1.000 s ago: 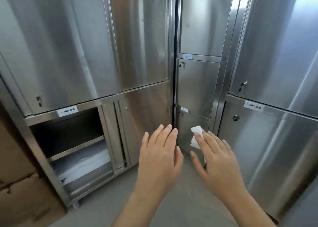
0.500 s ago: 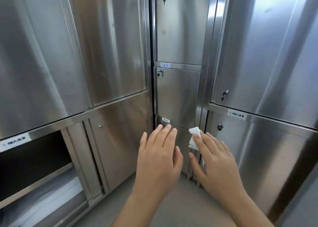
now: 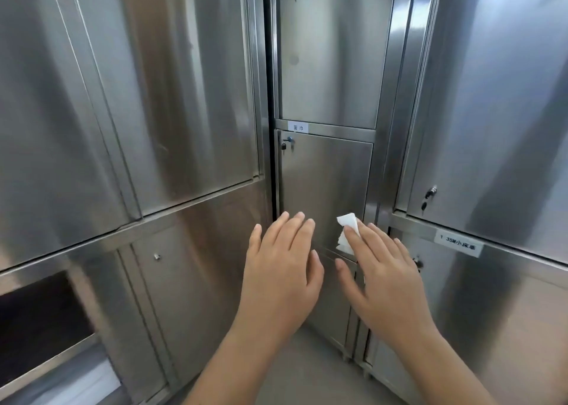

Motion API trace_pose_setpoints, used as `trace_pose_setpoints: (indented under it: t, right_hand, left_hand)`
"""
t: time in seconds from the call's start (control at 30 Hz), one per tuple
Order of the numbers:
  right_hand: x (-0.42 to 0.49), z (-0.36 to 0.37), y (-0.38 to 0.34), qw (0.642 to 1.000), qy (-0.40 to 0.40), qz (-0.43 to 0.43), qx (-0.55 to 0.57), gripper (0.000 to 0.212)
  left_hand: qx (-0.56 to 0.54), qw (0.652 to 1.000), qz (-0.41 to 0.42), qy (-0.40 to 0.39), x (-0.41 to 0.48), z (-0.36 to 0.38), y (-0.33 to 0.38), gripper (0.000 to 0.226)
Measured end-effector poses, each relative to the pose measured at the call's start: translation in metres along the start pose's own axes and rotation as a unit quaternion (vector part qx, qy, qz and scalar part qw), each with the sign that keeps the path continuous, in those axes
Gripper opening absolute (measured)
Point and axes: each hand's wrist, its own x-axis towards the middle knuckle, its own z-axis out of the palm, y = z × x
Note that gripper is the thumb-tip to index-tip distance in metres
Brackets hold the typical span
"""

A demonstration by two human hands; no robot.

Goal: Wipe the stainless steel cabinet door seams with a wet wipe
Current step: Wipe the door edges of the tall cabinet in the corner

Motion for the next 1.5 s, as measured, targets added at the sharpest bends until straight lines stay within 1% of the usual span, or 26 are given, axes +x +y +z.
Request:
trace_pose_setpoints:
  t: [0.17,0.4,0.5,0.7,0.8,0.9,1.03,1.33,1.5]
  right_hand:
    - [0.035,0.043,0.017,1.000,-0.003,-0.024,0.004,0.051]
    - [0.071,0.111,0.021,0.999,-0.021,-0.037,0.006,0.051]
    - [0.089,0.149,0.018,0.999,-0.024,-0.036,-0.002,0.051]
    - [0.147,0.225,-0.002,0.999,-0.025,-0.026,-0.022,0.051]
    - [0.187,0.253,-0.017,0.999,-0.011,-0.022,-0.033,0.050]
    - [0.221,0.277,-0.026,0.999,0.011,-0.008,-0.052,0.051]
    - [0.253,0.304,-0.029,0.998,0.027,0.009,-0.059,0.051]
    - [0.322,0.368,-0.016,0.995,0.041,0.001,-0.095,0.052]
    - [0.380,0.393,0.014,0.992,0.089,0.014,-0.091,0.052]
  left_hand:
    - [0.009,1.000,-0.020,0.007,0.025,0.039,-0.024,0.036]
    - [0.007,0.999,-0.045,-0.019,0.048,0.087,-0.075,0.037]
    - [0.000,0.999,-0.044,-0.031,0.061,0.110,-0.108,0.041]
    - [-0.015,0.999,-0.029,-0.031,0.104,0.151,-0.194,0.039]
    - [-0.024,0.999,-0.018,-0.026,0.137,0.162,-0.236,0.038]
    - [-0.033,0.999,0.006,-0.019,0.165,0.171,-0.271,0.043]
    - [-0.052,0.999,0.011,-0.005,0.188,0.190,-0.304,0.037]
    - [-0.065,0.998,0.026,0.000,0.250,0.243,-0.350,0.039]
    - [-0.059,0.997,0.051,0.019,0.308,0.290,-0.360,0.039]
